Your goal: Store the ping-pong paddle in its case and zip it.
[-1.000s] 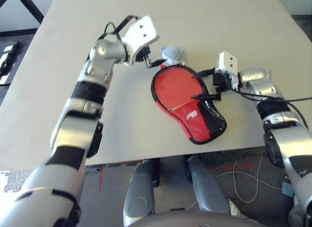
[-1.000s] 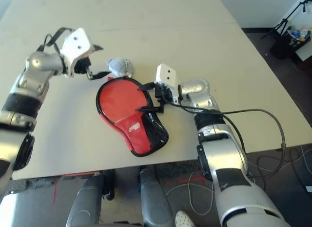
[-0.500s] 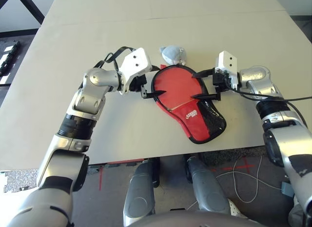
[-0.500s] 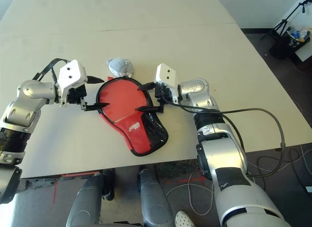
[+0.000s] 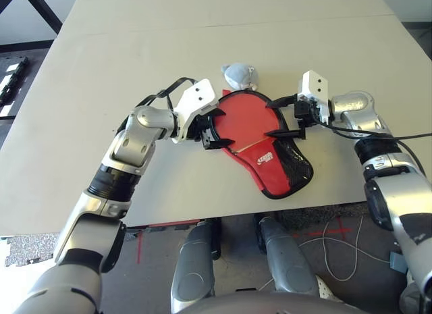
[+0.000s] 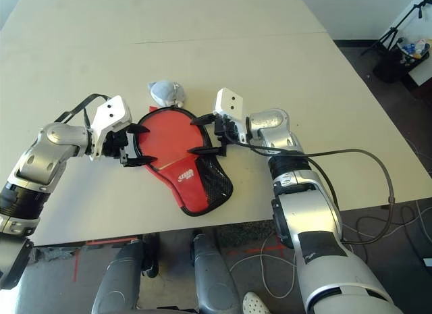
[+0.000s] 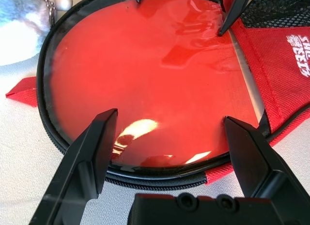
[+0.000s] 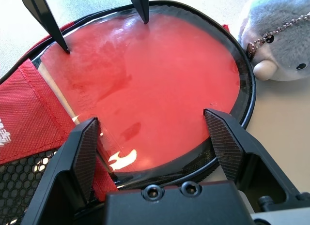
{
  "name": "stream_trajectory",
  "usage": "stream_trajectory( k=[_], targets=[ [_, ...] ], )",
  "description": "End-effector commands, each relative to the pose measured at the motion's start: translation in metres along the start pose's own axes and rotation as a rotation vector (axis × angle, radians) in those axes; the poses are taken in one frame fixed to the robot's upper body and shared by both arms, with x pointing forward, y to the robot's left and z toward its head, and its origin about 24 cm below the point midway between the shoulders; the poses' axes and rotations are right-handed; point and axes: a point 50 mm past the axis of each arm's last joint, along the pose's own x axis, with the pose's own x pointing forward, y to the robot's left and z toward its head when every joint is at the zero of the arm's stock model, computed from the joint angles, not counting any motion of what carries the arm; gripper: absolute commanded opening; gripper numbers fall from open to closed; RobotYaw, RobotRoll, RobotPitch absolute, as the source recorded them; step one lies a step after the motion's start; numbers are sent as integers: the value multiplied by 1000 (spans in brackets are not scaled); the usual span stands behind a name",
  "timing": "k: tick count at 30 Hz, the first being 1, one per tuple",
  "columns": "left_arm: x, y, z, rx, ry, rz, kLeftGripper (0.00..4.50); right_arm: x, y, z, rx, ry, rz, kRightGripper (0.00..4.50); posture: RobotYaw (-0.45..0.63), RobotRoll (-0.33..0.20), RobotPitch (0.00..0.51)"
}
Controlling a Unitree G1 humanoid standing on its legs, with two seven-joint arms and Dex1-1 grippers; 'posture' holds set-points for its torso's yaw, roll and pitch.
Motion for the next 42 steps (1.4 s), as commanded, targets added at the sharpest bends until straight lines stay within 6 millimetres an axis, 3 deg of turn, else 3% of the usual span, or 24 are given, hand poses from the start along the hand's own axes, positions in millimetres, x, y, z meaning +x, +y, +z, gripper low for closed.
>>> stream_trajectory(
  k=[1, 5, 10, 18, 21, 34, 42],
  targets=[
    [11, -11, -17, -48, 66, -57, 4470, 0, 7, -15, 59, 72, 36, 4500, -37, 0, 305],
    [13, -13, -18, -60, 69, -72, 4470, -10, -2, -3, 66, 35, 32, 4500, -39, 0, 304],
    [16, -16, -17, -83, 61, -101, 4470, -33, -25, 32, 89, -60, -9, 4500, -43, 0, 301],
    [17, -19, -16, -94, 61, -117, 4470, -48, -49, 54, 122, -116, -199, 4500, -41, 0, 299],
    [18, -18, -15, -94, 59, -116, 4470, -40, -52, 53, 121, -101, -251, 4500, -38, 0, 298],
    [17, -25, -7, -93, 39, -116, 4470, 30, -53, 50, 209, -54, -426, 4500, -8, 0, 299],
    [16, -28, -5, -98, 37, -113, 4470, 58, -48, 50, 257, -44, -522, 4500, 2, 0, 291]
  ],
)
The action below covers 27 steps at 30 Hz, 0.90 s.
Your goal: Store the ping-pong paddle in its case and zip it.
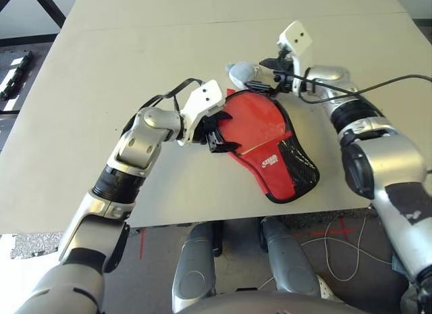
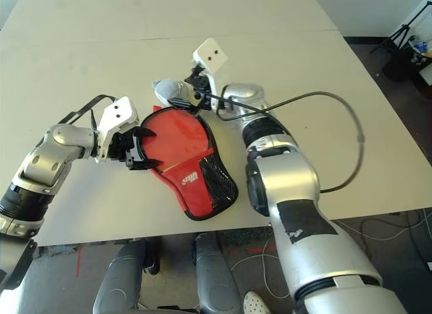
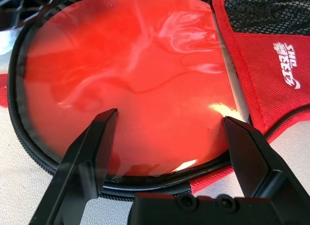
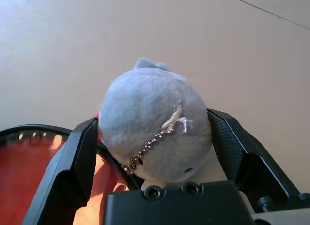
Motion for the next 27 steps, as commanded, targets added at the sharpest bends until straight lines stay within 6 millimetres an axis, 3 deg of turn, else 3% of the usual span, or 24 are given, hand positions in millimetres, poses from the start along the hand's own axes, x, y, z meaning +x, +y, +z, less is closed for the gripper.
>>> stream_trajectory(
  k=[1, 8, 11, 18, 22, 24, 27],
  targets=[
    [10, -12, -14, -42, 50, -54, 4470, 7, 5, -2, 16, 26, -29, 4500, 3, 0, 290],
    [11, -14, -13, -42, 44, -52, 4470, 11, 7, -5, -4, 66, -89, 4500, 10, 0, 287],
    [11, -15, -13, -42, 44, -49, 4500, 11, 6, -6, 4, 66, -112, 4012, 11, 0, 287],
    [14, -16, -14, -48, 48, -55, 4500, 2, -6, -6, -16, 60, -181, 1963, 5, 0, 285],
    [15, -16, -15, -50, 53, -62, 4500, -8, -17, -7, -30, 61, -214, 1016, 0, 0, 284],
    [15, -16, -15, -51, 56, -65, 4500, -13, -22, -8, -32, 61, -226, 694, -5, 0, 284],
    [17, -15, -15, -45, 60, -74, 4500, -27, -34, -11, -43, 71, -250, 614, -14, 0, 285]
  ],
)
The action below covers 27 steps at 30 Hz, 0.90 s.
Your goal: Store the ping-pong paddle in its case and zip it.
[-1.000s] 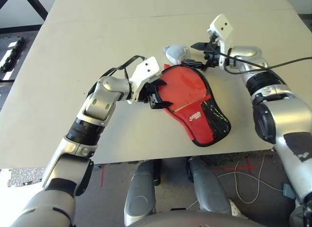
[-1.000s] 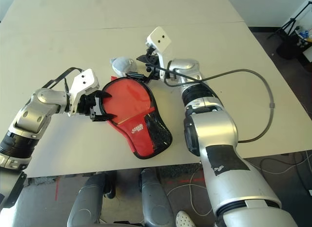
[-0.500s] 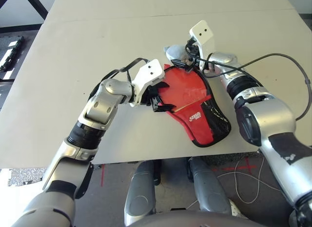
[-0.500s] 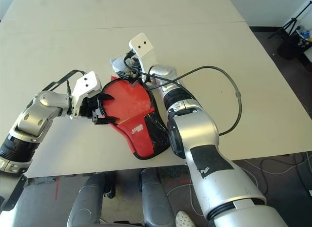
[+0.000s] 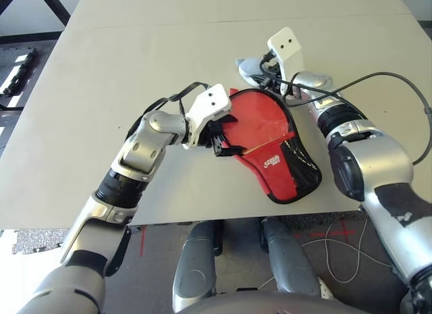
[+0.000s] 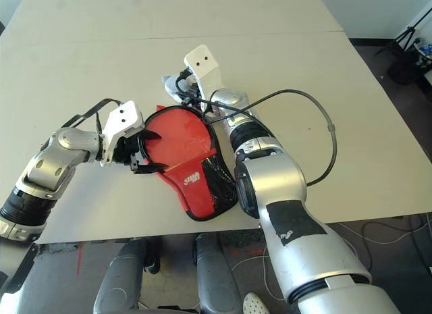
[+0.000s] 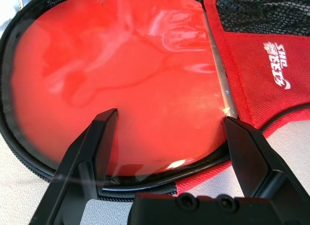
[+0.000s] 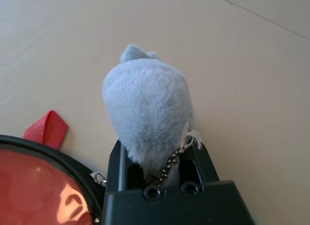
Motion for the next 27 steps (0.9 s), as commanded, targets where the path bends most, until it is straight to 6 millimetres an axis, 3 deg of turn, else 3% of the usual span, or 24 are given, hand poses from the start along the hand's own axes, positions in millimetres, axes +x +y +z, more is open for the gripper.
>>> stream_trajectory(
  k=[1, 13, 24, 27],
  targets=[
    [10, -8, -17, -49, 61, -59, 4500, -15, -21, -7, -11, 9, -45, 612, -16, 0, 285],
    [22, -8, -13, -32, 50, -97, 4500, -34, -41, -13, -6, 23, -50, 600, -47, 0, 290],
    [24, 9, 29, 71, -23, -82, 4500, -27, -29, -20, 26, 22, -13, 599, -45, 0, 292],
    [28, 13, 30, 63, 4, -65, 4500, -26, -27, -19, 29, 19, -8, 599, -45, 0, 290]
  ],
)
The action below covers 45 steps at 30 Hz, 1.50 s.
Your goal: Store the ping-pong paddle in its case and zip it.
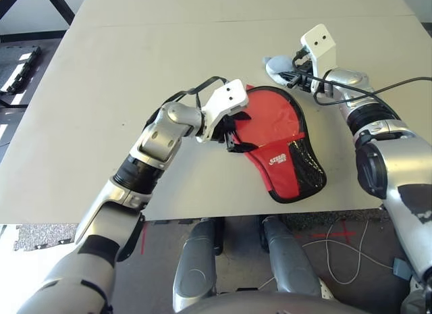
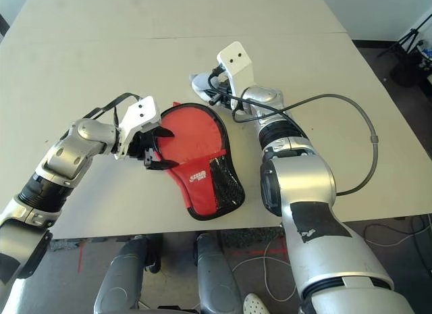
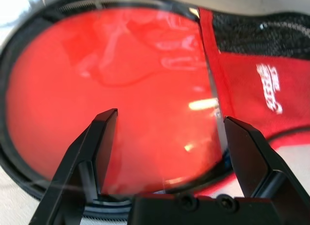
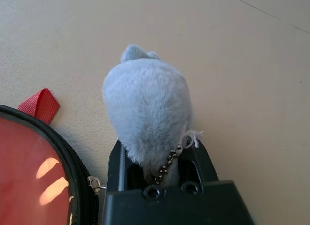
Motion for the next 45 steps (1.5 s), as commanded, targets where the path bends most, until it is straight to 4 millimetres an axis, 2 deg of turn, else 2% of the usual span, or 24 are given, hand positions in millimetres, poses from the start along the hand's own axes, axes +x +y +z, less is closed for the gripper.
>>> stream_trajectory(
  k=[1, 7, 13, 19, 31, 45],
  targets=[
    [7, 0, -7, -22, 56, -5, 4500, 1, 3, -5, 26, -7, 3, 599, -47, 0, 289],
    [14, -1, -30, -80, 168, 8, 4500, 0, 2, -4, 27, -12, 6, 599, -59, 0, 286],
    [17, -5, -42, -128, 219, -3, 4500, -4, -3, -3, 19, -16, -2, 599, -63, 0, 286],
    [21, -9, -43, -161, 222, -24, 4500, -11, -11, -4, 5, -10, -3, 599, -61, 0, 287],
    [24, -14, -46, -183, 236, -53, 4500, -44, -36, -19, -18, 57, 40, 599, -80, 0, 290],
    [30, -15, -45, -187, 234, -81, 4500, -63, -37, -33, -22, 137, 202, 599, -93, 0, 294]
  ],
)
